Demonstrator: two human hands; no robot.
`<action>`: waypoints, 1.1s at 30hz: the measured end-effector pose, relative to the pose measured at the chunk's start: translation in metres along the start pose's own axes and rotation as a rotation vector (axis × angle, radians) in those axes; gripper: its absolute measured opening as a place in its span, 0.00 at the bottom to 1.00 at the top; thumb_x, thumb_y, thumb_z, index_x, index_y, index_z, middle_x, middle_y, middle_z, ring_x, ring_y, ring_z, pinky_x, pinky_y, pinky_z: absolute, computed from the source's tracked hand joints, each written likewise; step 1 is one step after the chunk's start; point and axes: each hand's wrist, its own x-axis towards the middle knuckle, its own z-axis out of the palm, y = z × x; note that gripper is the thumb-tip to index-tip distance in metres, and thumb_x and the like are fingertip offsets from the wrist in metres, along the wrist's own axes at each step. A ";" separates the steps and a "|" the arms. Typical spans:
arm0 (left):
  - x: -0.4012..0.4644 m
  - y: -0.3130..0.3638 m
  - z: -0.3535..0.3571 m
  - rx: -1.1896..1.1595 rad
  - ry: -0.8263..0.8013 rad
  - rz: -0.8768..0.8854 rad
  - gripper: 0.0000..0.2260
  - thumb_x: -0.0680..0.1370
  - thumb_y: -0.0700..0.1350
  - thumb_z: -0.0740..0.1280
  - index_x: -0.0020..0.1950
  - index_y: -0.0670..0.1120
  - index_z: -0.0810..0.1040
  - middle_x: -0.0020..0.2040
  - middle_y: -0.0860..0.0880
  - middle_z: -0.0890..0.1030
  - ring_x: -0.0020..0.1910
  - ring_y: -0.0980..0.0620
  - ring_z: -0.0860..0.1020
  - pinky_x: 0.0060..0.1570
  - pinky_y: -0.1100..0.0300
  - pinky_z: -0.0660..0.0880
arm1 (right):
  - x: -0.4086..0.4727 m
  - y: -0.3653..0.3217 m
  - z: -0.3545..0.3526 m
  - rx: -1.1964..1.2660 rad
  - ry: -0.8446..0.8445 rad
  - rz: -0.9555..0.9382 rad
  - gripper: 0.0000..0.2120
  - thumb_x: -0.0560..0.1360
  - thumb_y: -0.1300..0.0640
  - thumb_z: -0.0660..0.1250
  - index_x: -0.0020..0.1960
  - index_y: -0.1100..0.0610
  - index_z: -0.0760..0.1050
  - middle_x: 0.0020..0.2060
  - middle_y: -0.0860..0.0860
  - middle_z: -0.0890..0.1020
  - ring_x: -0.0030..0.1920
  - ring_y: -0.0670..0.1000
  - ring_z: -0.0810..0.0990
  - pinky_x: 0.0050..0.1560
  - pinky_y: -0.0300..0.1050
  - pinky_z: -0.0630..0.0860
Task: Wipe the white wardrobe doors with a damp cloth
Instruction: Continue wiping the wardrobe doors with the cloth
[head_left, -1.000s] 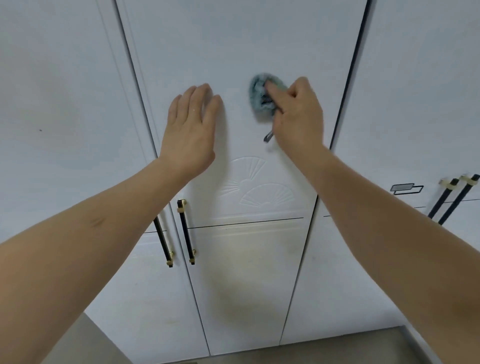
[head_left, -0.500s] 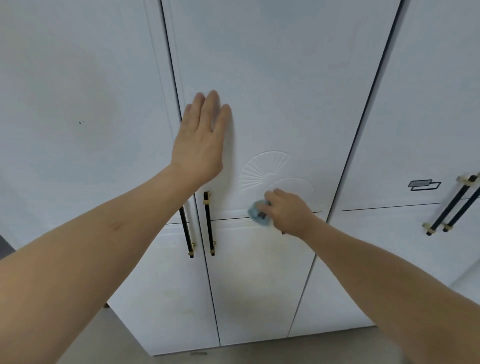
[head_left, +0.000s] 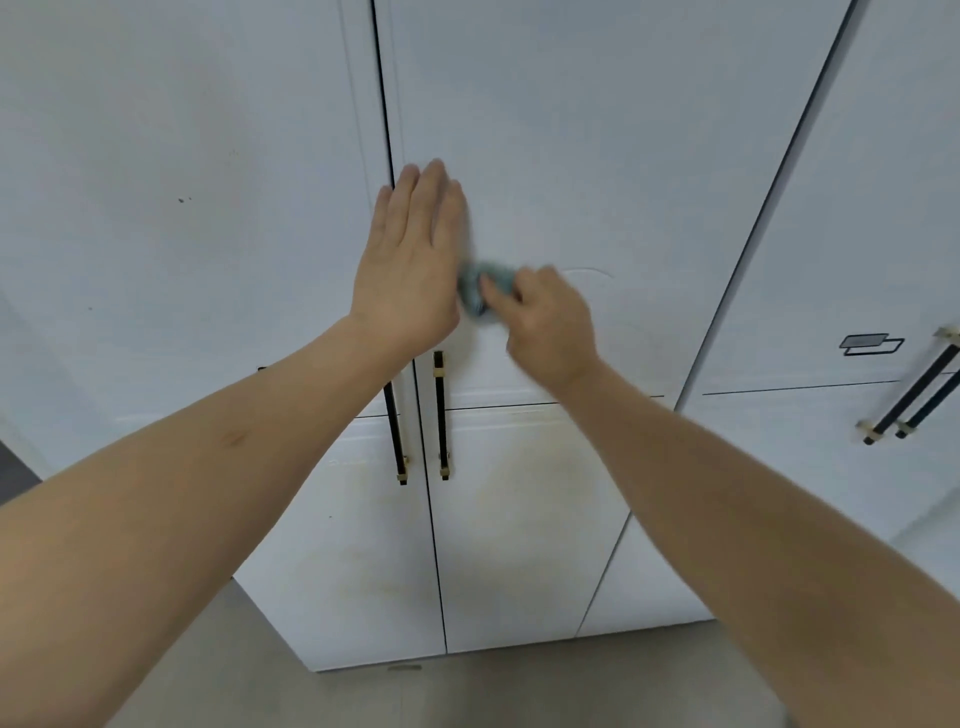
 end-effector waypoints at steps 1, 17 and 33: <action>-0.002 0.002 0.003 0.004 -0.005 0.027 0.40 0.69 0.36 0.67 0.79 0.34 0.56 0.79 0.34 0.56 0.79 0.31 0.53 0.78 0.38 0.50 | -0.024 -0.008 0.013 -0.007 -0.071 -0.058 0.21 0.68 0.67 0.64 0.59 0.56 0.82 0.41 0.55 0.77 0.37 0.58 0.74 0.32 0.46 0.66; -0.029 0.037 0.036 0.073 -0.145 0.094 0.46 0.69 0.43 0.76 0.80 0.38 0.54 0.81 0.36 0.51 0.80 0.33 0.49 0.78 0.38 0.46 | -0.143 0.118 -0.015 -0.255 -0.668 -0.338 0.06 0.65 0.61 0.69 0.38 0.52 0.82 0.40 0.52 0.77 0.40 0.59 0.77 0.33 0.48 0.74; -0.001 0.082 0.061 0.112 -0.148 0.004 0.45 0.69 0.39 0.73 0.80 0.40 0.51 0.80 0.33 0.46 0.79 0.28 0.45 0.75 0.30 0.47 | -0.162 0.111 -0.012 0.078 -0.244 0.939 0.19 0.68 0.68 0.64 0.57 0.56 0.74 0.49 0.57 0.75 0.42 0.64 0.77 0.36 0.50 0.73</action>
